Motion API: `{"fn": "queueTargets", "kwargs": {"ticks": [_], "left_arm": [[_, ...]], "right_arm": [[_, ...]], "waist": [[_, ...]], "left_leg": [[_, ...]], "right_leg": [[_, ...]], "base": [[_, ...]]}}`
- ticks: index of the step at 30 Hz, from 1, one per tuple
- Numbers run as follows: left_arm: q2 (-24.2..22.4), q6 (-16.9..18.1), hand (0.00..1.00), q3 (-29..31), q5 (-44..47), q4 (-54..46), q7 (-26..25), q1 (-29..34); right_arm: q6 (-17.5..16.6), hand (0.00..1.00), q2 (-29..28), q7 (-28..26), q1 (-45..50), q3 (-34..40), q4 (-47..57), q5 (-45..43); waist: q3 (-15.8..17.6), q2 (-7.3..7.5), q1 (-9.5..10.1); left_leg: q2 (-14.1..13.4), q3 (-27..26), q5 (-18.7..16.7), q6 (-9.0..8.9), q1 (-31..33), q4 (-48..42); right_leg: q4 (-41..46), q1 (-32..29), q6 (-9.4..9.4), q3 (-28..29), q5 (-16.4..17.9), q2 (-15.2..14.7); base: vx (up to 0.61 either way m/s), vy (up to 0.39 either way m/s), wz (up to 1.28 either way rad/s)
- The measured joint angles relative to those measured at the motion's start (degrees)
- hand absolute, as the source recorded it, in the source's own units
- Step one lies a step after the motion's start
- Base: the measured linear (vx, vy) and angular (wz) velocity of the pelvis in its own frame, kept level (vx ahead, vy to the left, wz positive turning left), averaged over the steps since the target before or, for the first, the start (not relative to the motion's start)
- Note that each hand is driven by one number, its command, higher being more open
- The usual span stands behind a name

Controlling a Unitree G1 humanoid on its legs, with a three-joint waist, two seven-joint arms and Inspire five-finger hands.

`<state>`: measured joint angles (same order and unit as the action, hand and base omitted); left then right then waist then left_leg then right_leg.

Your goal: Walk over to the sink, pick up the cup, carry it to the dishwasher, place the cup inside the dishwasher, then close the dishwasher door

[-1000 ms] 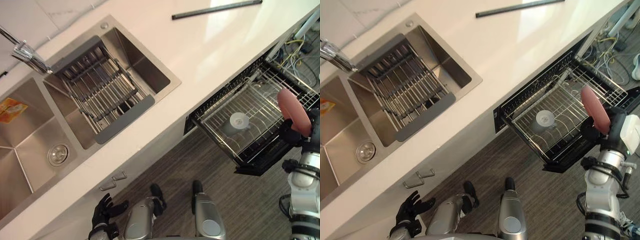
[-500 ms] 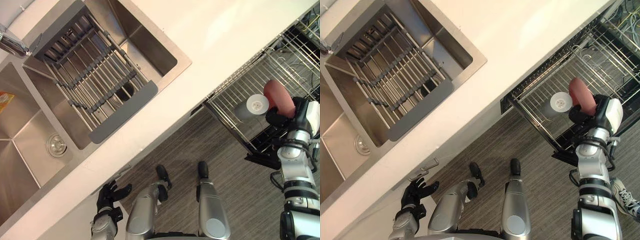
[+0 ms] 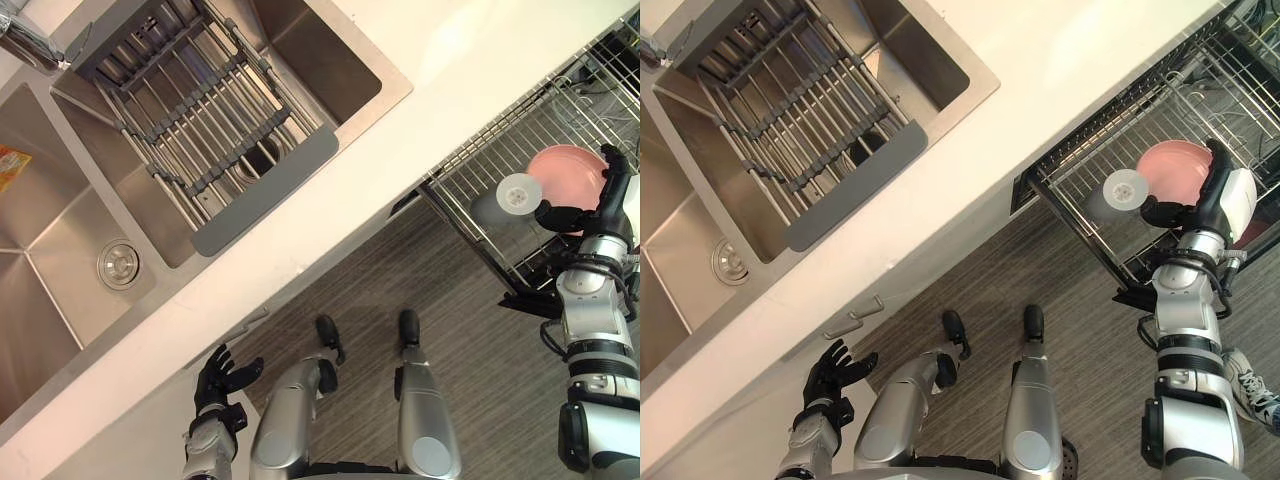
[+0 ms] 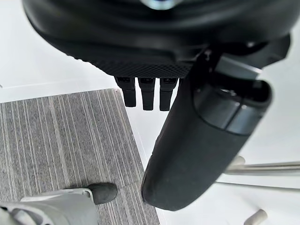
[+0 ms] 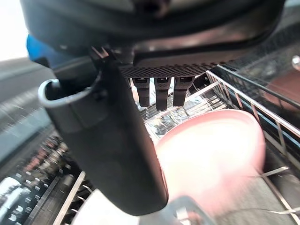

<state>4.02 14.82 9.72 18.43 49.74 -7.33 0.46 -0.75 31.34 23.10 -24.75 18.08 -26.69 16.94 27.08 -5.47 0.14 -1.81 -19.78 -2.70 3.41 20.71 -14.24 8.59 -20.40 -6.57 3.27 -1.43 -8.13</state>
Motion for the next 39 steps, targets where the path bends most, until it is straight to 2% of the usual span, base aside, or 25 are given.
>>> {"fn": "queueTargets", "kwargs": {"ticks": [4,12,18,20,26,32,39], "left_arm": [[0.05,-0.04,0.90,0.06,-0.08,-0.82,0.01,-0.01],[0.57,-1.19,0.90,1.73,-0.41,-2.91,0.09,0.27],[0.57,-1.82,0.90,3.31,-0.40,-4.96,0.22,0.24],[0.52,-2.07,0.90,3.40,-0.39,-4.94,0.28,0.20],[0.22,-2.15,0.90,3.40,-0.35,-4.53,1.06,-0.88],[0.08,-2.18,0.90,3.30,-0.31,-4.32,1.16,-1.95],[0.18,-2.16,0.90,2.15,0.21,-4.33,1.45,-2.13]], "right_arm": [[-0.51,0.90,-2.93,1.61,3.53,4.44,6.55,-2.27],[-4.36,0.90,-10.11,2.88,13.60,12.71,16.91,-9.26],[-8.59,0.90,-16.64,1.73,23.30,18.94,21.20,-22.69],[-10.36,0.90,-17.54,0.02,25.56,20.77,20.22,-30.80],[-11.97,0.90,-17.56,-3.83,25.09,24.97,13.28,-47.73],[-12.06,0.90,-17.50,-7.58,19.70,24.98,8.43,-55.89],[-13.17,0.90,-15.10,-11.52,11.23,19.20,1.10,-67.80]], "waist": [[0.28,0.47,-0.25],[0.83,2.04,-0.31],[0.67,3.52,-0.15],[0.65,3.60,-0.02],[0.60,3.73,0.69],[0.60,3.73,1.42],[0.56,3.65,2.68]], "left_leg": [[-0.03,1.11,-0.05,-0.06,-0.15,-0.57],[-0.65,1.77,-0.52,-0.42,-1.58,-1.59],[-1.50,1.52,-1.06,-0.92,-3.11,-2.00],[-2.27,1.34,-2.11,-1.41,-3.28,-2.91],[-3.23,1.34,-2.92,-2.09,-3.38,-4.10],[-3.73,0.37,-2.93,-2.15,-2.57,-4.22],[-3.82,0.47,-2.86,-2.06,-1.97,-4.40]], "right_leg": [[-0.15,1.03,0.01,-0.96,0.01,0.00],[-0.13,3.13,0.17,-1.65,0.14,0.31],[0.50,4.54,0.58,-1.94,0.83,0.74],[1.28,4.81,0.84,-1.90,1.41,1.08],[4.16,4.32,1.35,-2.42,3.29,1.57],[5.34,2.81,1.53,-2.35,3.82,1.68],[6.21,1.99,1.52,-2.58,4.32,1.67]], "base": [[-0.01,-0.001,0.11],[-0.01,-0.003,0.02],[0.00,-0.004,-0.01],[0.01,-0.008,-0.06],[0.01,-0.009,0.01],[0.01,-0.007,0.00],[0.00,0.000,0.00]]}}
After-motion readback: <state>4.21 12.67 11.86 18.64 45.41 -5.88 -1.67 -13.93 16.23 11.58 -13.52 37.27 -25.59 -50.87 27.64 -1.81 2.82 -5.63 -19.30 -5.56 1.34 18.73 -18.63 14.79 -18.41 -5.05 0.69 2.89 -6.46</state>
